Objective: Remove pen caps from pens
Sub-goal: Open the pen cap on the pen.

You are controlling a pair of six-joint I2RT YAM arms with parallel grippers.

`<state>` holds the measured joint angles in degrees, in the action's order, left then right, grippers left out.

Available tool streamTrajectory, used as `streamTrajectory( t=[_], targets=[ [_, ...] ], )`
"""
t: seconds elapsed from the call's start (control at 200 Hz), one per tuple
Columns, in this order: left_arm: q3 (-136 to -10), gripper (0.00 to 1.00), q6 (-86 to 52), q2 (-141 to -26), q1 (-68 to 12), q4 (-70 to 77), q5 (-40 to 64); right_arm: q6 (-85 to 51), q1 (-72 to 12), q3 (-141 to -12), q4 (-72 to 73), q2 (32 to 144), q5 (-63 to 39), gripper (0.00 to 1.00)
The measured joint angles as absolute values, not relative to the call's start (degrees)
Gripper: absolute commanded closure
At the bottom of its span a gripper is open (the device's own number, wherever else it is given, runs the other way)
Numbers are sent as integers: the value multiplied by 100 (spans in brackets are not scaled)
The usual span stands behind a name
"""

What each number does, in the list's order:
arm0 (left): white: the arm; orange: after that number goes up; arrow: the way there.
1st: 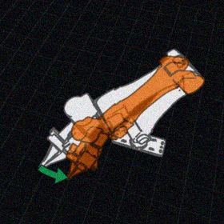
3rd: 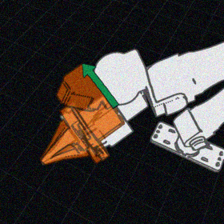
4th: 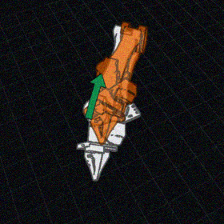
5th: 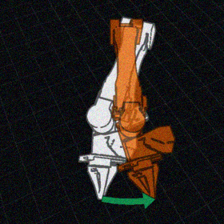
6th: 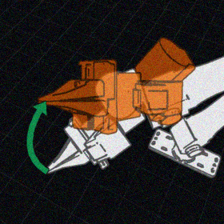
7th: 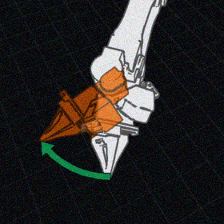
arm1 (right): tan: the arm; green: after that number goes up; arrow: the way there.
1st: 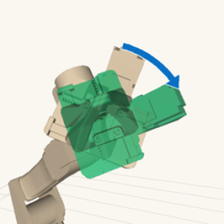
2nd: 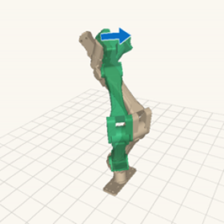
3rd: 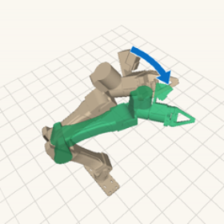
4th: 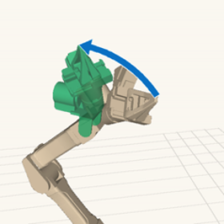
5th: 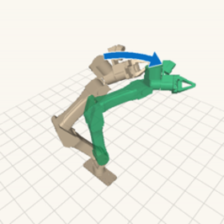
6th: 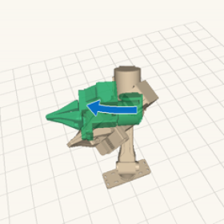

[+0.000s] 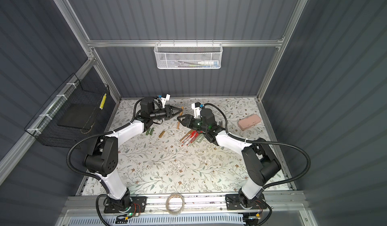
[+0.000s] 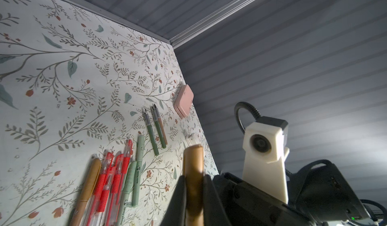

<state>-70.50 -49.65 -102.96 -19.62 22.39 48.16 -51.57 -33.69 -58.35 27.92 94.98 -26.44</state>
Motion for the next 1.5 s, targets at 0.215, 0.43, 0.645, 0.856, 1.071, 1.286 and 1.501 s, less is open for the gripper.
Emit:
streamTrajectory(
  t=[0.215,0.43,0.645,0.856,1.071,1.286,1.501],
  targets=[
    [-6971,95,-5280,-10296,-1962,2711,4875,-5315,-3393,-5863,3000,9710,-2777,61],
    [-6954,94,-5325,-10296,-1962,2818,4869,-5430,-3413,-5935,3096,9865,-2880,83],
    [-6941,51,-5151,-10289,-1951,2692,4875,-5328,-3430,-6025,2867,9856,-2814,100],
    [-6976,46,-4722,-10274,-1951,2119,4847,-5030,-3430,-6025,2189,9695,-2515,100],
    [-7325,46,-3988,-10274,-2016,1284,4707,-4580,-3581,-6342,1308,9590,-2187,100],
    [-7404,57,-3647,-10274,-2128,967,4668,-4298,-3736,-6643,825,9601,-2071,100],
    [-7417,78,-3559,-10274,-2141,873,4648,-4193,-3782,-6711,639,9607,-2047,100]
  ],
)
